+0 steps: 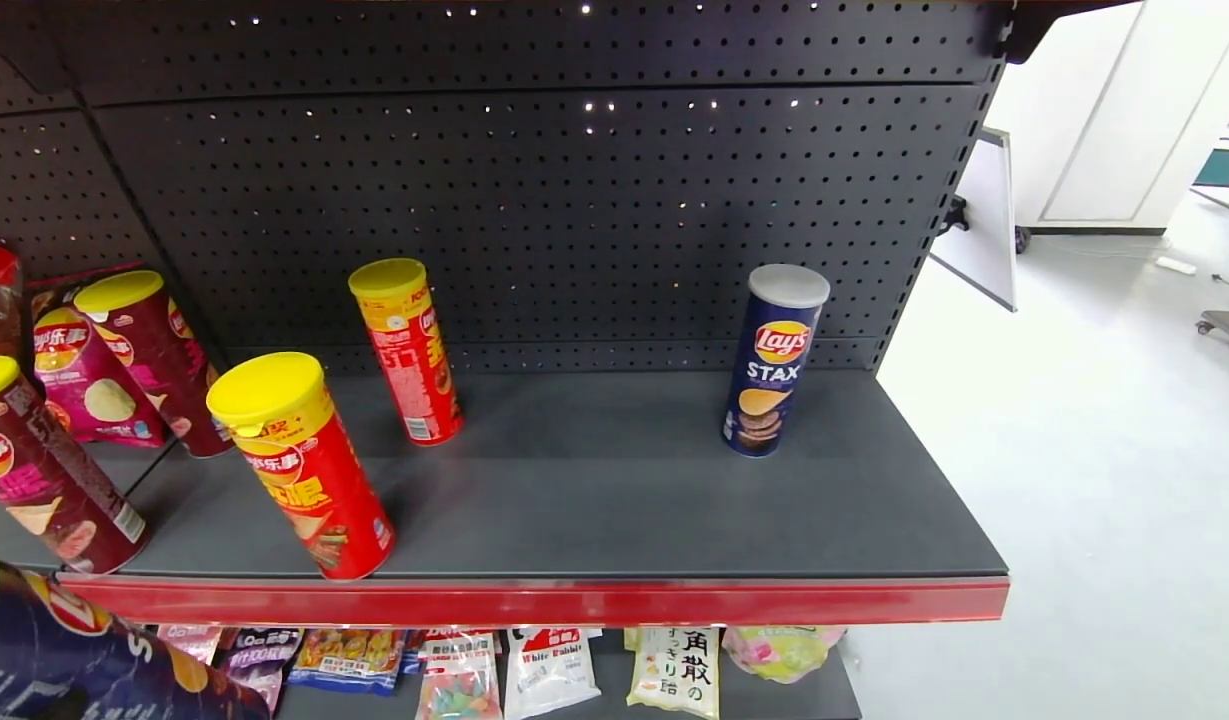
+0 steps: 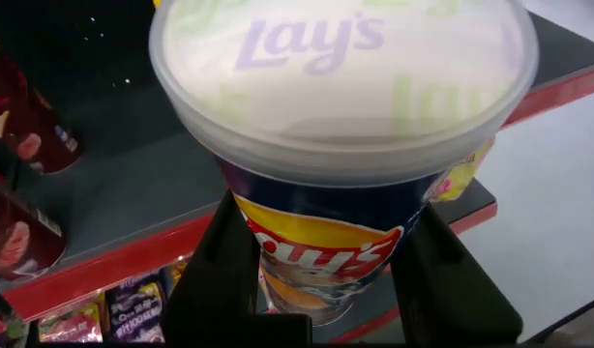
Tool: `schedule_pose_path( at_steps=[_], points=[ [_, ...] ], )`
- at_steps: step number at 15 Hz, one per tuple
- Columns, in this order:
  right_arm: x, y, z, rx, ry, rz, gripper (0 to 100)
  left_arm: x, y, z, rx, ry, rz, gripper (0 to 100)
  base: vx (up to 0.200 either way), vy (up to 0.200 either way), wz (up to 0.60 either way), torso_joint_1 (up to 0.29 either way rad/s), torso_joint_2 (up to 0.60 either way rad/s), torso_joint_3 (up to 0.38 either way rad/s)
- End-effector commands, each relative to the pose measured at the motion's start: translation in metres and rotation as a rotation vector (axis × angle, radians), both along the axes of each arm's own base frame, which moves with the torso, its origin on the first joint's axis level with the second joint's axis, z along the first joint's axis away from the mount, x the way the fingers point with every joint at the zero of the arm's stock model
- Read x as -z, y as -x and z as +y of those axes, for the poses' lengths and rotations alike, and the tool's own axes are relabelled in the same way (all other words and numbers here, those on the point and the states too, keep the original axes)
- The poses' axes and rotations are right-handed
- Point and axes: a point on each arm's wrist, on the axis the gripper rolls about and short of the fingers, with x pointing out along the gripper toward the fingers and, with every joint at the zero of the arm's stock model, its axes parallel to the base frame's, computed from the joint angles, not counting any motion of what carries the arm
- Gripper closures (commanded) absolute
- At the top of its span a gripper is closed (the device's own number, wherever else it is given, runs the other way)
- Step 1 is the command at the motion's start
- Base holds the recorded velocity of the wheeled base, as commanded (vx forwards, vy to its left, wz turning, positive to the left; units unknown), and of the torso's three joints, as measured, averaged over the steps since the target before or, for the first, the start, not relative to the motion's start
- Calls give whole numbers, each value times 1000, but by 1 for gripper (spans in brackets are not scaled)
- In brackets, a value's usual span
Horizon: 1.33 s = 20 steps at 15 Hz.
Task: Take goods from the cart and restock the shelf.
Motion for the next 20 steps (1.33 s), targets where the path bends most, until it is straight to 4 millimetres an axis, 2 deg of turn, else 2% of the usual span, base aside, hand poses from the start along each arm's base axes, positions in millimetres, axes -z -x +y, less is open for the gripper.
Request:
schedule_pose_path(
  at_steps=[1, 4, 7, 8, 9, 11, 12, 13, 14, 17, 18, 20],
  points=[
    [-74, -108, 7, -109, 38, 217, 0, -3, -14, -1, 19, 3, 68, 100, 0, 0, 0, 0, 0, 0],
    [-60, -179, 22, -334, 33, 274, 0, -2, -16, -2, 73, 13, 82, 100, 0, 0, 0, 0, 0, 0],
    [-37, -232, 30, -552, 58, 255, 0, -1, -18, -2, 79, 14, 96, 100, 0, 0, 0, 0, 0, 0],
    [-31, -239, 32, -587, 64, 256, 0, -1, -18, -3, 83, 15, 98, 100, 0, 0, 0, 0, 0, 0],
    [-18, -255, 34, -653, 77, 252, 0, 0, -17, -3, 95, 18, 99, 100, 0, 0, 0, 0, 0, 0],
    [-6, -274, 36, -676, 81, 249, 0, 1, -18, -3, 89, 16, 107, 100, 0, 0, 0, 0, 0, 0],
    [-2, -294, 37, -697, 80, 228, 0, 4, -18, -3, 89, 16, 119, 100, 0, 0, 0, 0, 0, 0],
    [-2, -295, 37, -697, 80, 226, 0, 4, -18, -3, 89, 16, 119, 100, 0, 0, 0, 0, 0, 0],
    [4, -318, 35, -738, 67, 226, 0, 7, -18, -3, 85, 14, 129, 100, 0, 0, 0, 0, 0, 0],
    [10, -345, 35, -753, 64, 218, 0, 1, -24, -3, 75, 16, 138, 100, 0, 0, 0, 0, 0, 0],
    [16, -359, 30, -741, 64, 220, 0, -2, -27, -3, 72, 15, 141, 100, 0, 0, 0, 0, 0, 0],
    [21, -375, 24, -754, 68, 206, 0, -8, -32, -3, 62, 13, 139, 100, 0, 0, 0, 0, 0, 0]
  ],
)
